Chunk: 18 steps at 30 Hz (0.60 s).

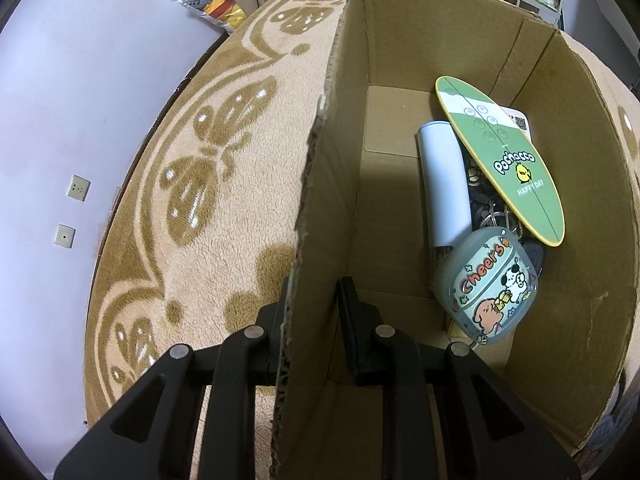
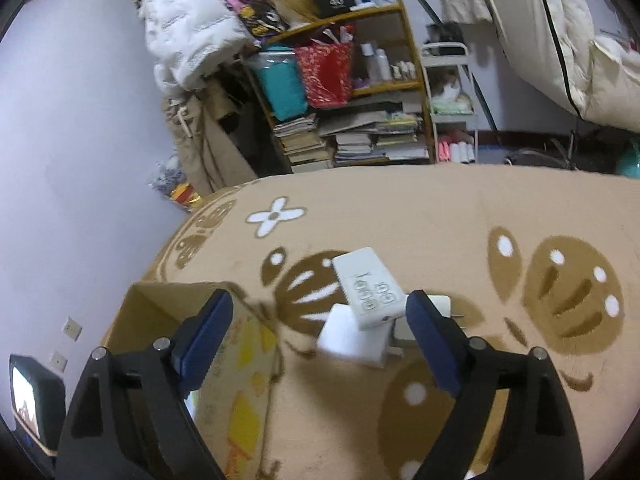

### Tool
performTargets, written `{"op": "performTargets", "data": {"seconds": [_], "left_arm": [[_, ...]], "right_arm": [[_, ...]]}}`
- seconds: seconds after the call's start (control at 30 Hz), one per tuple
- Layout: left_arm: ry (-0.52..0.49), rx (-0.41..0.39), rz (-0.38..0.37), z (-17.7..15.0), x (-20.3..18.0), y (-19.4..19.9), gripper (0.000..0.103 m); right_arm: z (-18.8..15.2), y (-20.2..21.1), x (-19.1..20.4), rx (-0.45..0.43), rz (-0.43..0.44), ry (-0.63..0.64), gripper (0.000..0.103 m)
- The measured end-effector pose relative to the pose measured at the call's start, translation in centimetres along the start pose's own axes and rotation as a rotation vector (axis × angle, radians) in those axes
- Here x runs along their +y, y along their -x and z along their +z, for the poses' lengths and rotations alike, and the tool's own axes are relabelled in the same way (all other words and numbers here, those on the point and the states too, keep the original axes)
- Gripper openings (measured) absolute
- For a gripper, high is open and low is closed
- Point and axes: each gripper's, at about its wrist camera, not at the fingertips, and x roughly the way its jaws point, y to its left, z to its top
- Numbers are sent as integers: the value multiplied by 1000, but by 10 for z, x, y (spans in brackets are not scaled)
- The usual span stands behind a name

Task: Organize rigid objects
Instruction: 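Move the right gripper back and close it on the white remote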

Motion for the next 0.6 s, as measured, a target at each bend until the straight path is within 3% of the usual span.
{"op": "performTargets", "data": {"seconds": [0.37, 0.6], "left_arm": [[-2, 4, 2, 0, -1, 0, 20], [-3, 6, 3, 2, -1, -1, 20]], "right_arm": [[18, -62, -20, 107, -24, 36, 93], [19, -97, -34, 173, -89, 81, 92]]}}
